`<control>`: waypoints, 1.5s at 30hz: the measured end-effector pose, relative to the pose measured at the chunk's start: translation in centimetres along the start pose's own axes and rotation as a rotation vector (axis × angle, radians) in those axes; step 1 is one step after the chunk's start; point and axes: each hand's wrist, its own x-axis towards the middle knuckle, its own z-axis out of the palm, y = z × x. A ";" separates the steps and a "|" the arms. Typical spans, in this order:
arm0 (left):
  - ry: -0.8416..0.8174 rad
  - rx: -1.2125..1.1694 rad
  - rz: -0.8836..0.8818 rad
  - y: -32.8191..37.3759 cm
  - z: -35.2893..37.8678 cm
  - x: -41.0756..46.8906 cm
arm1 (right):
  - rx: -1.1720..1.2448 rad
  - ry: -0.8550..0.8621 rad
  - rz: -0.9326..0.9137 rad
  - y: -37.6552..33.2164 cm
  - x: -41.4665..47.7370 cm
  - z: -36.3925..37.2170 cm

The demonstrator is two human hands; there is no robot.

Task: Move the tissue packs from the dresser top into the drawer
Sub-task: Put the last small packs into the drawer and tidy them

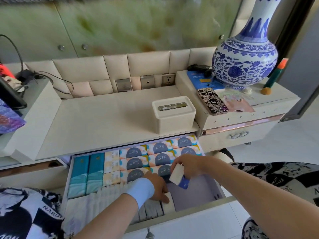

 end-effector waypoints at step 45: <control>0.447 -0.397 -0.055 -3.5 2.6 -2.1 | 0.842 -0.088 0.466 -2.7 3.3 8.8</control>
